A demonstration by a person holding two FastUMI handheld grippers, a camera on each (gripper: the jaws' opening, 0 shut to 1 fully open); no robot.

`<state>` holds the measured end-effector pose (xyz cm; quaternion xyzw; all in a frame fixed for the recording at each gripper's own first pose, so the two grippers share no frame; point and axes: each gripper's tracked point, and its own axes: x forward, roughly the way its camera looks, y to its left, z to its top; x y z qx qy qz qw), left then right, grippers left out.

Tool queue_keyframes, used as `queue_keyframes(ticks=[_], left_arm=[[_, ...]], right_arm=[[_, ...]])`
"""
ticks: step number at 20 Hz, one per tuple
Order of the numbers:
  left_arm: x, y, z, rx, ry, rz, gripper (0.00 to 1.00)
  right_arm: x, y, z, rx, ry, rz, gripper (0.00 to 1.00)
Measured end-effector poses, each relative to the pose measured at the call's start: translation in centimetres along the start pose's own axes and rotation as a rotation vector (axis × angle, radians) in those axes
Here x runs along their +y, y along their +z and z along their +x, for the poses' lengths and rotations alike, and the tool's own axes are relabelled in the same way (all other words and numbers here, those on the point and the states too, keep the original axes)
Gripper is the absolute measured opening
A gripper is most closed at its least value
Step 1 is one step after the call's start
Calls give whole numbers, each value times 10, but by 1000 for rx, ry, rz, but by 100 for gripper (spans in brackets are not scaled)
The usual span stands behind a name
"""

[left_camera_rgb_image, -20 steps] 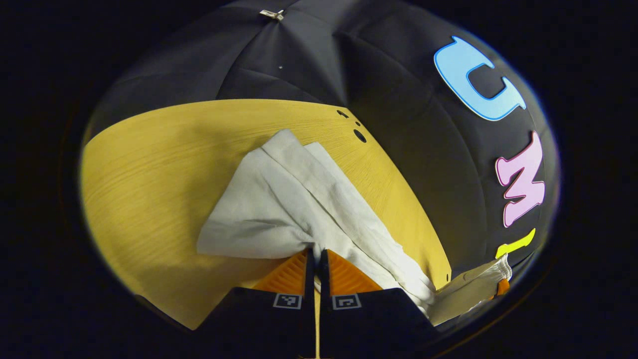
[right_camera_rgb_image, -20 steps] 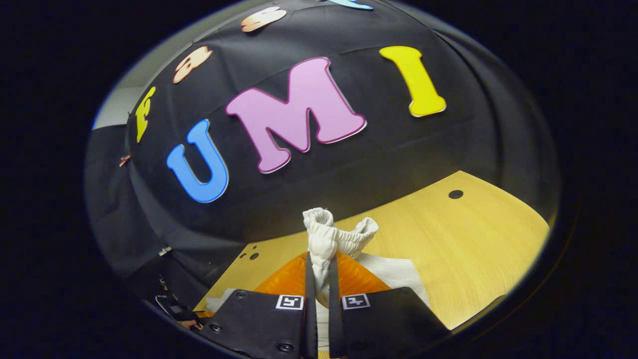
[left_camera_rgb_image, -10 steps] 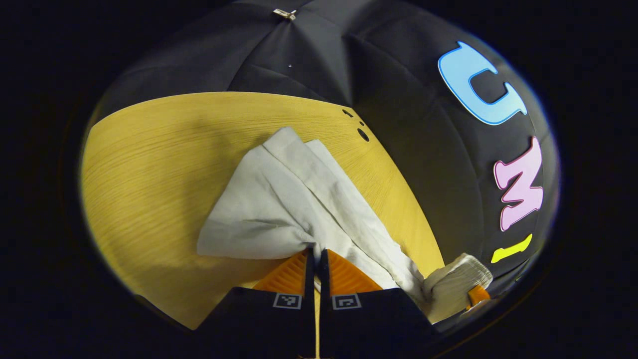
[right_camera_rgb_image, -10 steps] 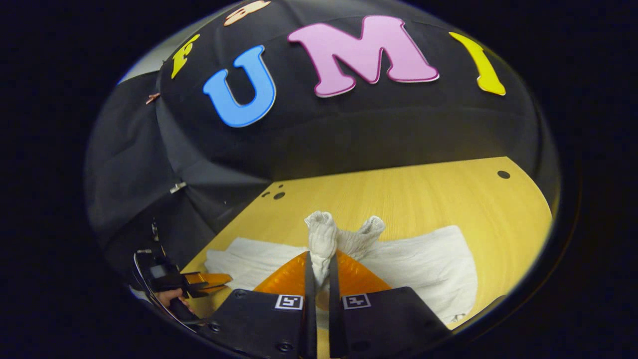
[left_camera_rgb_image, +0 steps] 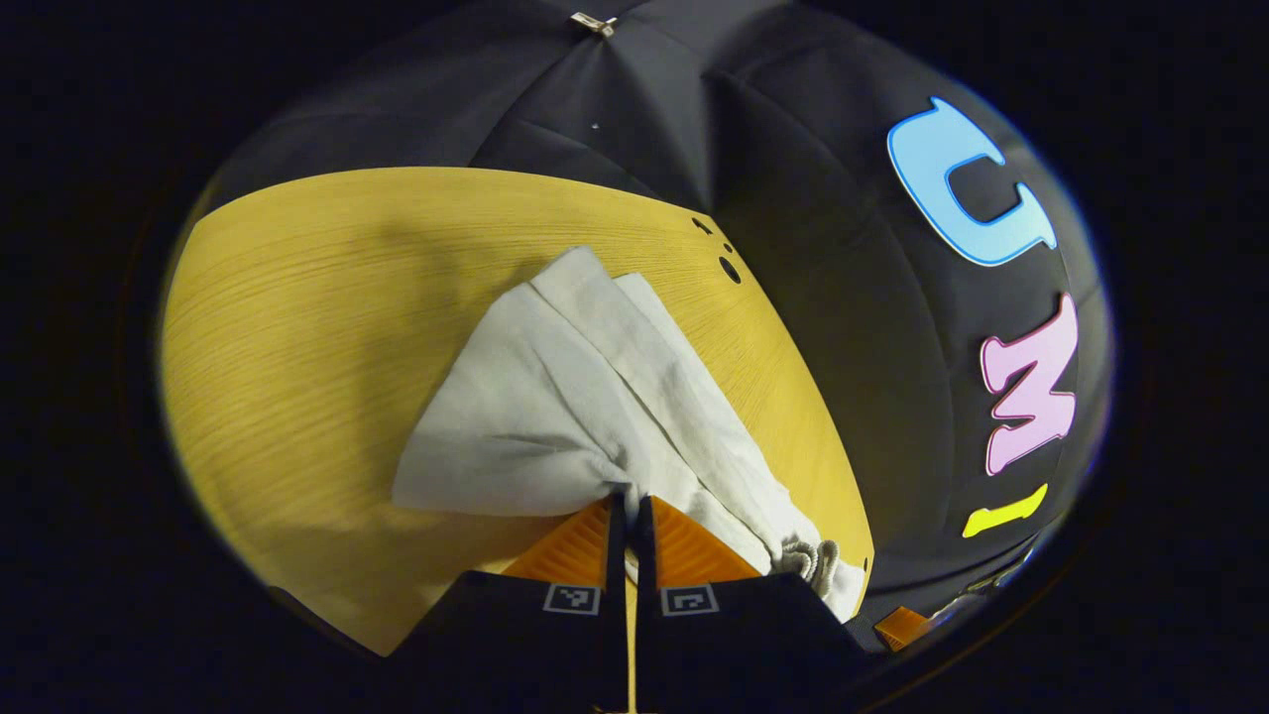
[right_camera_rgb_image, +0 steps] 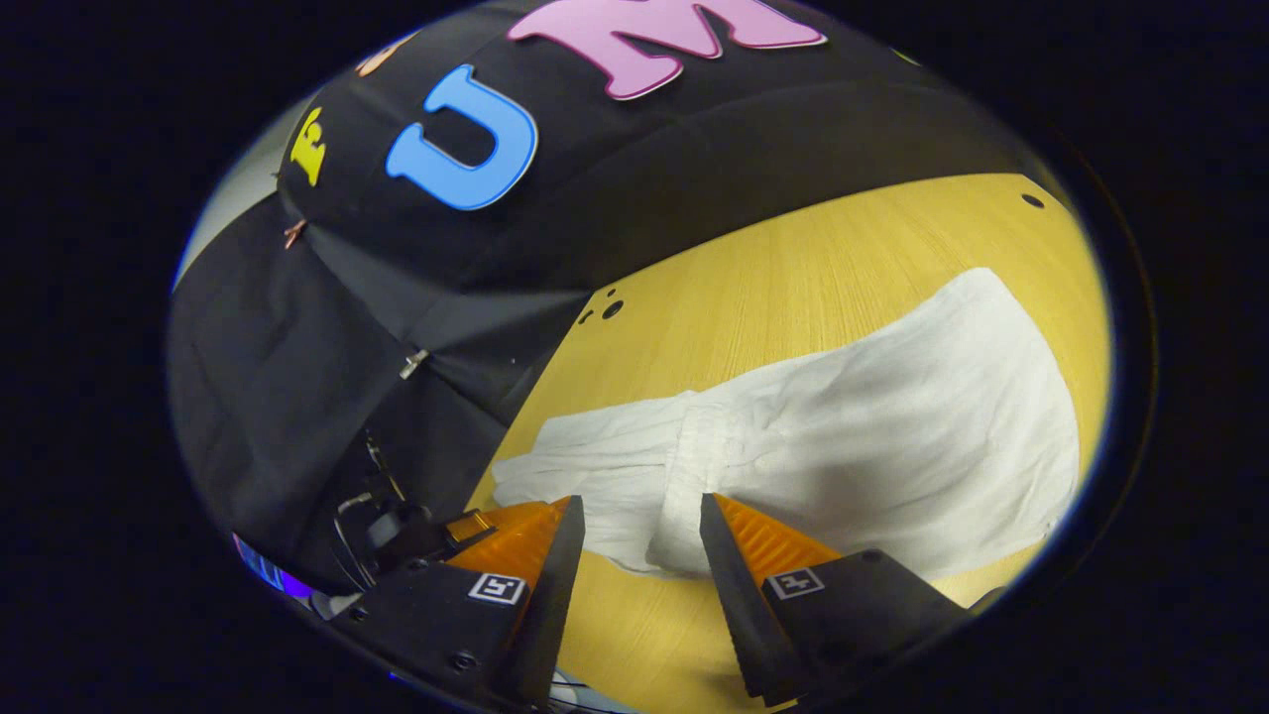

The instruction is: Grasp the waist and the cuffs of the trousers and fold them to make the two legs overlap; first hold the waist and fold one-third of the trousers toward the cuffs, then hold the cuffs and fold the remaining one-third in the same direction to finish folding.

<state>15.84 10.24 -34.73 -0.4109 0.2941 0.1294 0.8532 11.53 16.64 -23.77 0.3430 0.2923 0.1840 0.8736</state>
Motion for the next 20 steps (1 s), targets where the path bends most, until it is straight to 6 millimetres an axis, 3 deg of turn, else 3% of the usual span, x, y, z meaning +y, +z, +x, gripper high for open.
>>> queue_keyframes(ticks=[4, 8, 12, 15, 20], left_arm=[[-2, 5, -5, -8, -14, -11, 8], [-23, 17, -15, -41, -54, -48, 8], [-61, 28, -26, -93, -112, -30, 7], [-102, 29, -37, -137, -191, 76, 8], [-177, 9, -58, -167, -305, 291, 7]], right_arm=[[-28, 22, -44, -69, -54, 58, 73], [-64, 49, -104, -156, -120, 114, 73], [-108, 67, -162, -248, -199, 149, 73], [-131, 83, -195, -311, -243, 191, 73], [-160, 95, -235, -382, -296, 229, 73]])
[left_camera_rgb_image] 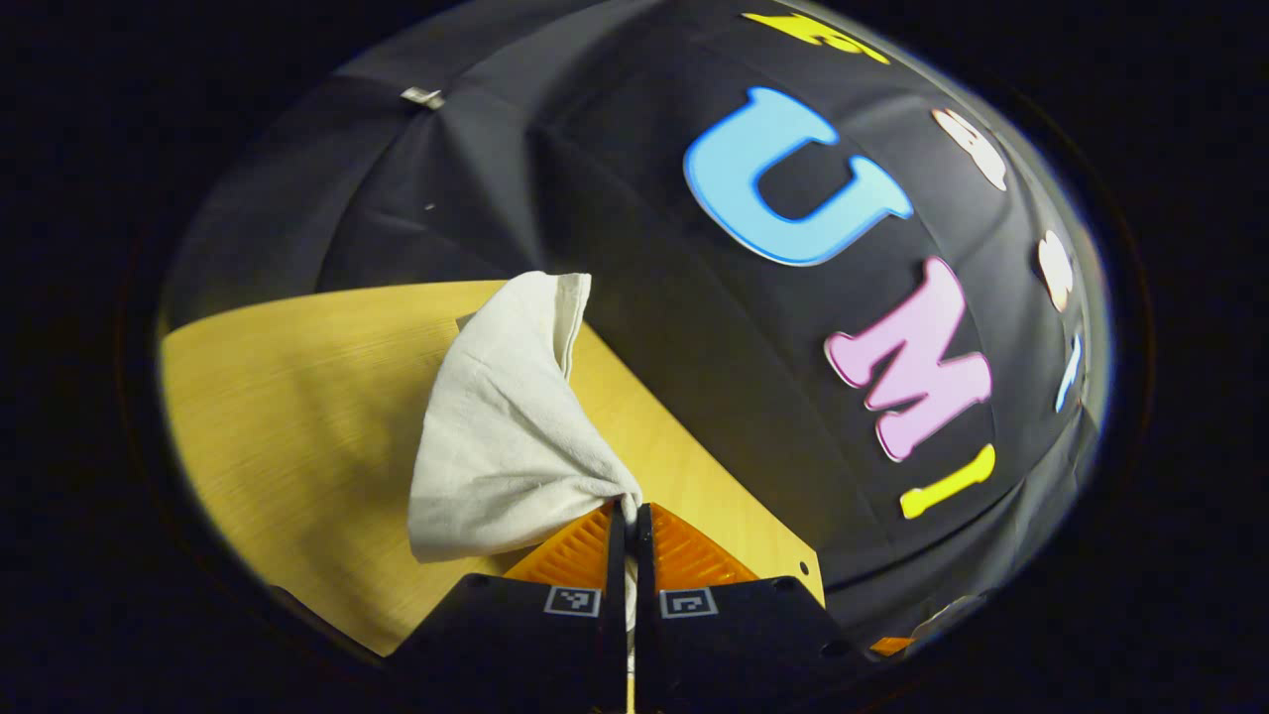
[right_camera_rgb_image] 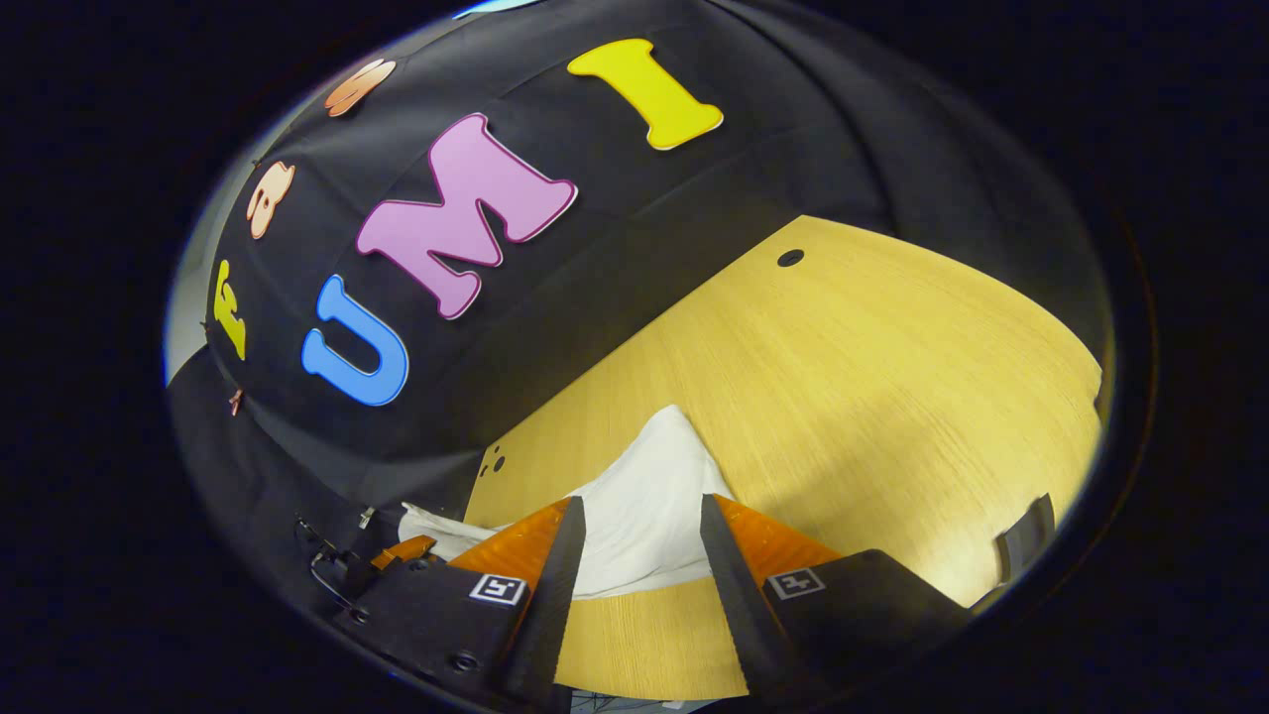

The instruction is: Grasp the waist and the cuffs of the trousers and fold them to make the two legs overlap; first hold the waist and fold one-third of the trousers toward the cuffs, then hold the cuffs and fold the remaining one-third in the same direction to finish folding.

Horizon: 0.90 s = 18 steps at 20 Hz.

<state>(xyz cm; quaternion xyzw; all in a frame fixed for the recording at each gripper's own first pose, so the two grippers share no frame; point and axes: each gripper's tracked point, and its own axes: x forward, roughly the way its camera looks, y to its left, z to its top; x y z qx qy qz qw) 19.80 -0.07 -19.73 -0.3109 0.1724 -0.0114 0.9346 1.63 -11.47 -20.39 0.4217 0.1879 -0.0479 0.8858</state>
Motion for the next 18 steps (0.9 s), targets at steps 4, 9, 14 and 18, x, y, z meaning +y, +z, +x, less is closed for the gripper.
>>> queue_keyframes(ticks=[4, 9, 14, 18], left_arm=[[-57, -23, 8, 51, -66, 152, 7], [-98, -64, 21, 129, -110, 294, 7], [-132, -117, 29, 218, -139, 501, 8], [-147, -172, 23, 316, -183, 656, 10]], right_arm=[[-23, 17, -14, -30, -24, 10, 73], [-50, 34, -27, -70, -54, 61, 73], [-76, 45, -41, -104, -78, 101, 73], [-94, 46, -48, -113, -102, 132, 73]])
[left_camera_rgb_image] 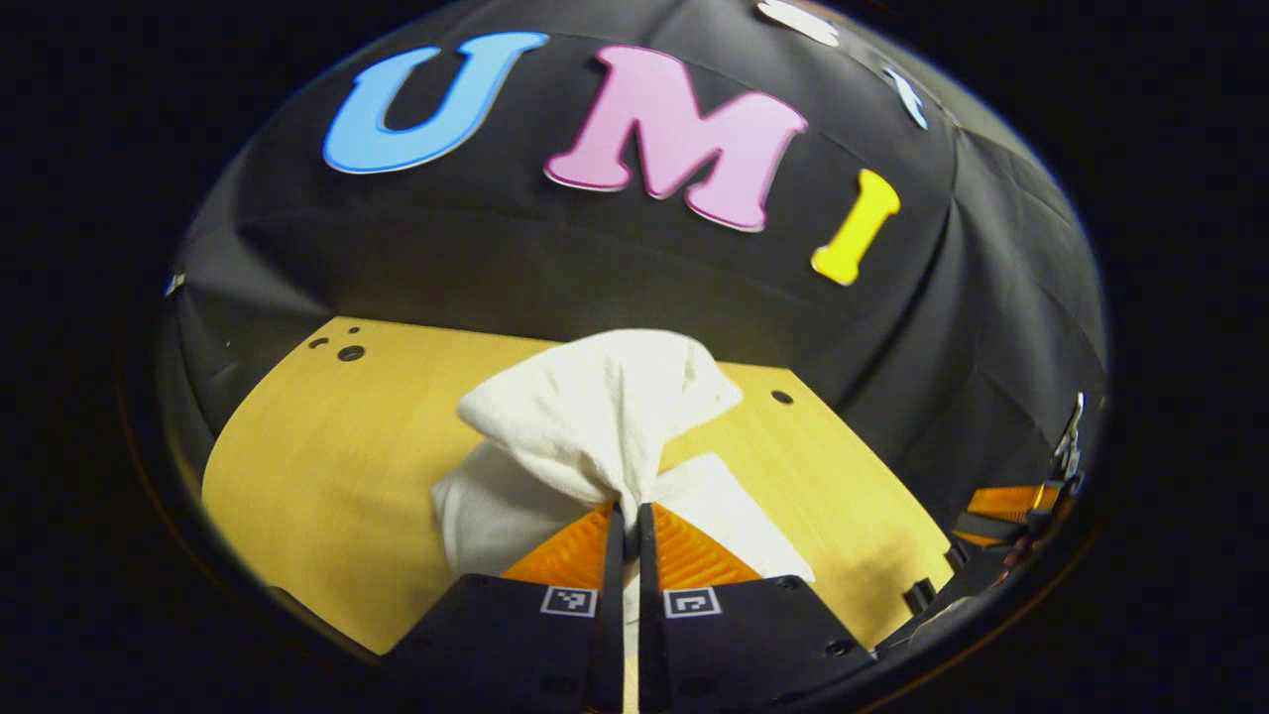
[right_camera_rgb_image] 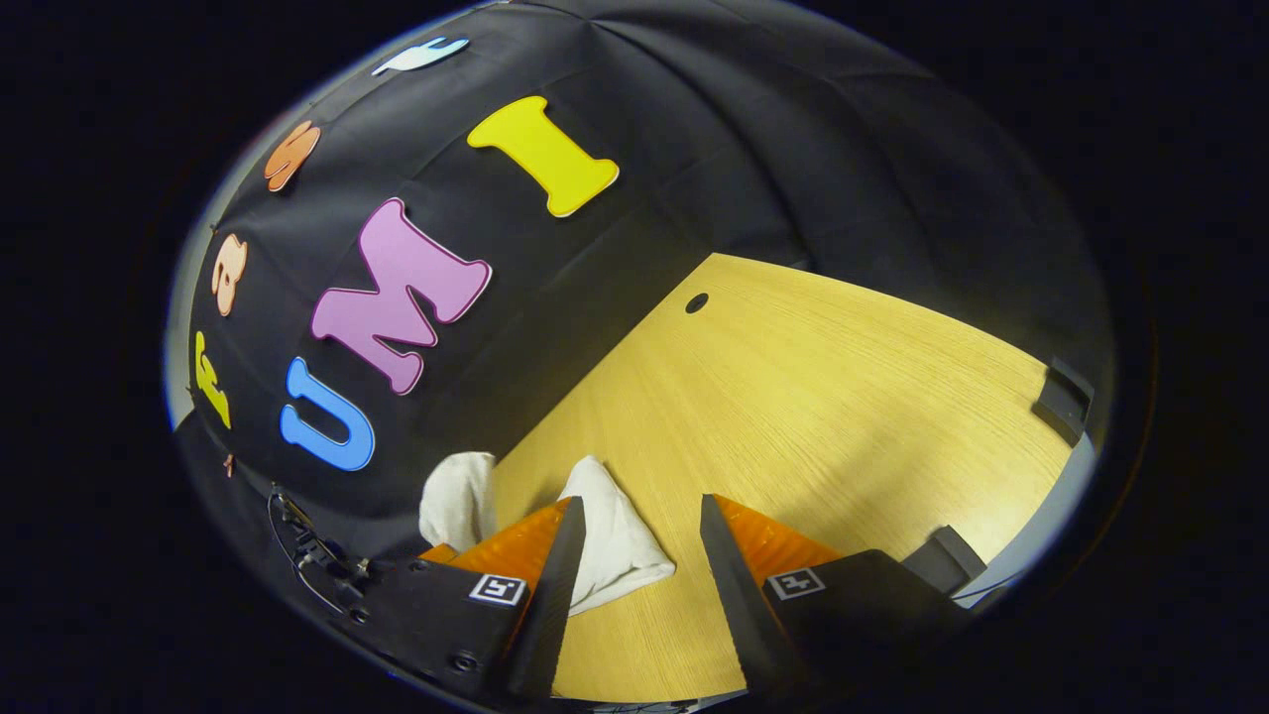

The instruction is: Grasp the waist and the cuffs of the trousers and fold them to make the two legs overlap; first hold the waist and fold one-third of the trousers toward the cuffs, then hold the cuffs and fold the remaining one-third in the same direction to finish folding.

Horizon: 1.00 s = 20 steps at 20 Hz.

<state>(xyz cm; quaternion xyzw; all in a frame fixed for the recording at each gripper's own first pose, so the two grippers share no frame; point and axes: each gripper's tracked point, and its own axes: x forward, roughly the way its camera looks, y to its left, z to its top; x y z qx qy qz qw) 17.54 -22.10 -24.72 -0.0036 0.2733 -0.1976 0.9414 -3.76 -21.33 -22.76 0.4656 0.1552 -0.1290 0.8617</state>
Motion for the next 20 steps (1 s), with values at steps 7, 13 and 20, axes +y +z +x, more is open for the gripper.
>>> queue_keyframes(ticks=[7, 13, 20], left_arm=[[-93, -42, 0, 126, -242, -20, 40], [-109, -60, -3, 192, -284, -140, 64], [-87, -54, -34, 212, -309, -167, 57]], right_arm=[[-3, 2, -2, -2, 2, 18, 73], [3, -5, -4, 10, 6, 3, 73], [45, -17, -1, 37, 30, -37, 73]])
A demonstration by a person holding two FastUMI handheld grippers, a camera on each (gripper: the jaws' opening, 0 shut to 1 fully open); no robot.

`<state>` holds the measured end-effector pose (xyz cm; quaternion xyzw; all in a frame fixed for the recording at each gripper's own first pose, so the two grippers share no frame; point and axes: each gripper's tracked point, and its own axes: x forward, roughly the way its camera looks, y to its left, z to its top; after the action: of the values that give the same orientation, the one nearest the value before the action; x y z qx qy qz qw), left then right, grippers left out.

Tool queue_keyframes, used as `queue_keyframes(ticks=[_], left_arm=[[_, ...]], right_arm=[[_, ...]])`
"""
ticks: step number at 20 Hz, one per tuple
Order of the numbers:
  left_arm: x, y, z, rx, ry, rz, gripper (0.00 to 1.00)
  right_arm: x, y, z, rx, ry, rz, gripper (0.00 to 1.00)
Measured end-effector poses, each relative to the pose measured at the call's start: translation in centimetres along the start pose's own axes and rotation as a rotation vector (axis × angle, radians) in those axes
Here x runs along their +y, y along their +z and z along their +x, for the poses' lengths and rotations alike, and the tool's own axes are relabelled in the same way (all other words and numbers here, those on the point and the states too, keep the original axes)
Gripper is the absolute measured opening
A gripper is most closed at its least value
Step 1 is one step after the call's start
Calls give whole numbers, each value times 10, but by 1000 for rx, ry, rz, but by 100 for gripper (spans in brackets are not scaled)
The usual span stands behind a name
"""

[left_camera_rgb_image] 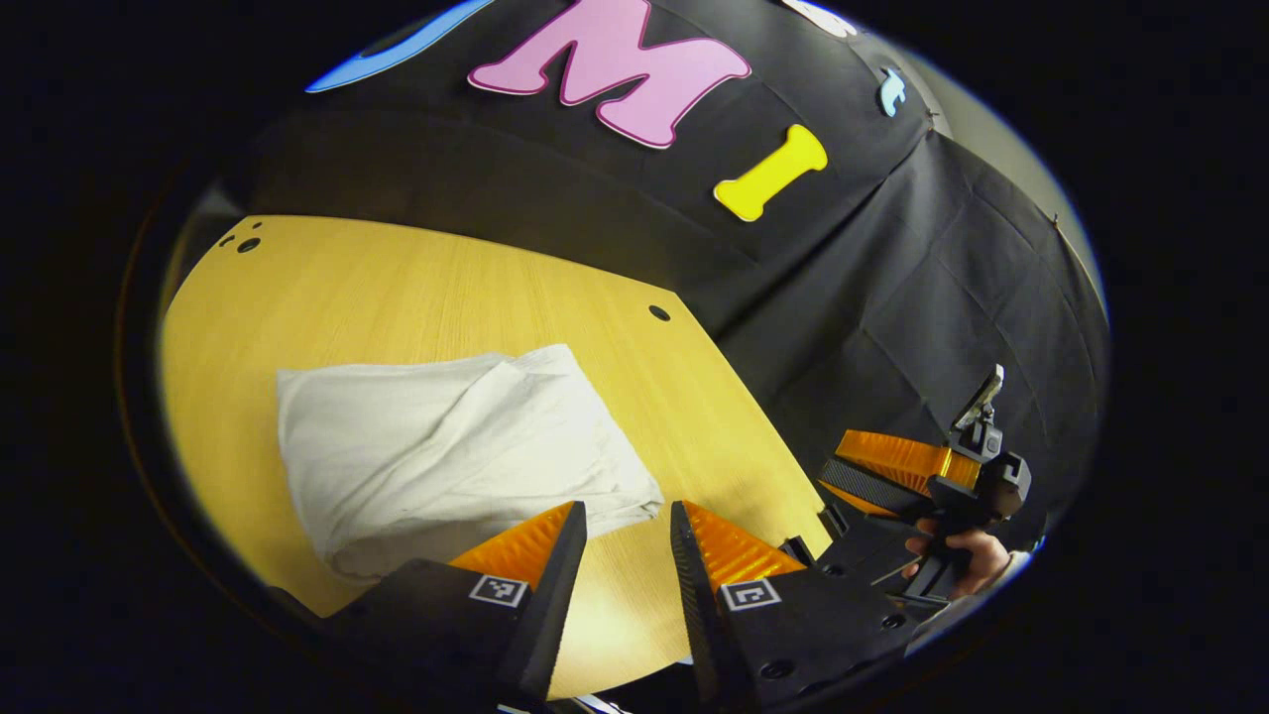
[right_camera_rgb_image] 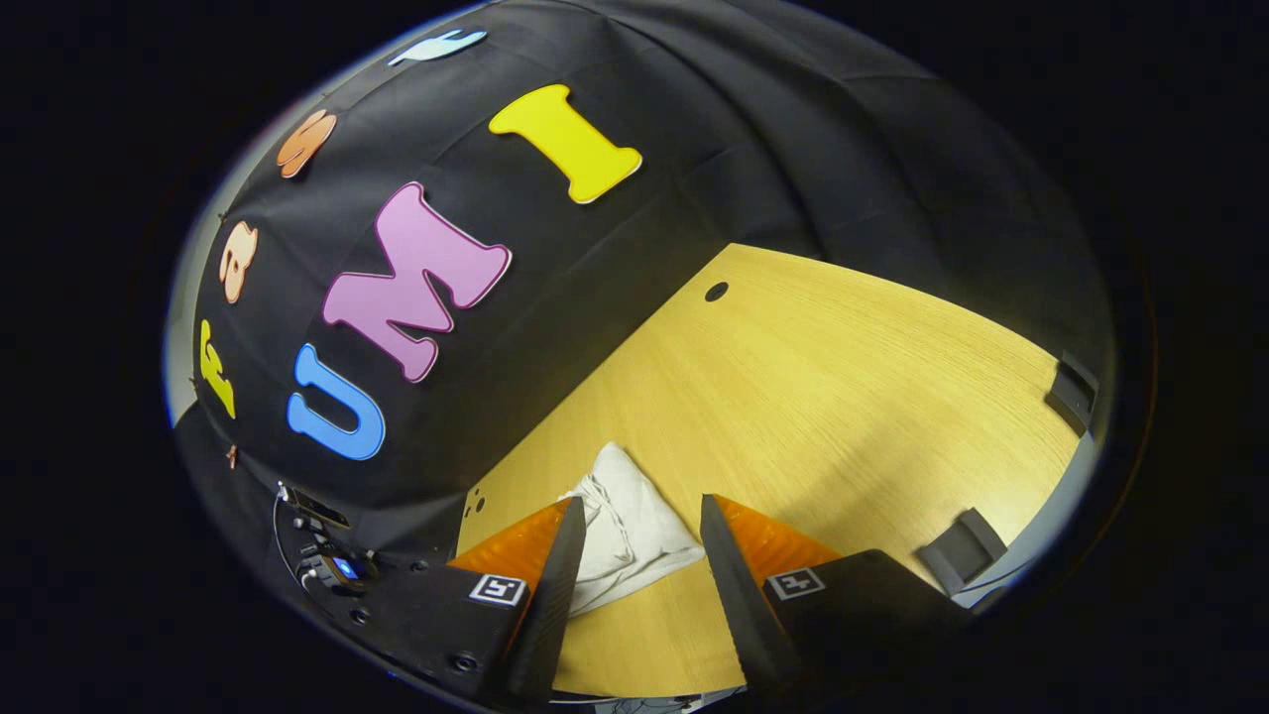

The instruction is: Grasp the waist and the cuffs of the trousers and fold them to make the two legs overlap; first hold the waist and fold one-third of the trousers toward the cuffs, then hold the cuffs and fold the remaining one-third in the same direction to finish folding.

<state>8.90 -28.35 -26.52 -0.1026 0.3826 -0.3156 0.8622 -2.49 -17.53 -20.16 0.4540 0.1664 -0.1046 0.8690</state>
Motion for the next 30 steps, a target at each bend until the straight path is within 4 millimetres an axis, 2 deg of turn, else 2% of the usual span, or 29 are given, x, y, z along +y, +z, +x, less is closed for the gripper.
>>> queue_keyframes(ticks=[3, 6, 9, 10, 18, 23, 30], left_arm=[[10, 20, -20, -43, -4, -29, 56], [18, 54, -45, -134, -9, -33, 56], [30, 83, -68, -231, -2, -55, 57], [35, 86, -77, -247, 2, -68, 60], [97, 102, -122, -336, 114, -97, 60], [110, 113, -123, -342, 126, -109, 60], [101, 120, -107, -328, 112, -94, 60]], right_arm=[[28, -9, -3, 7, 23, -59, 73], [58, -22, -6, -1, 53, -123, 74], [76, -27, -8, -12, 76, -201, 74], [83, -29, -7, -12, 88, -210, 76], [107, -37, 15, -14, 115, -205, 76], [113, -42, 25, -16, 106, -212, 76], [108, -33, 23, -26, 91, -193, 77]])
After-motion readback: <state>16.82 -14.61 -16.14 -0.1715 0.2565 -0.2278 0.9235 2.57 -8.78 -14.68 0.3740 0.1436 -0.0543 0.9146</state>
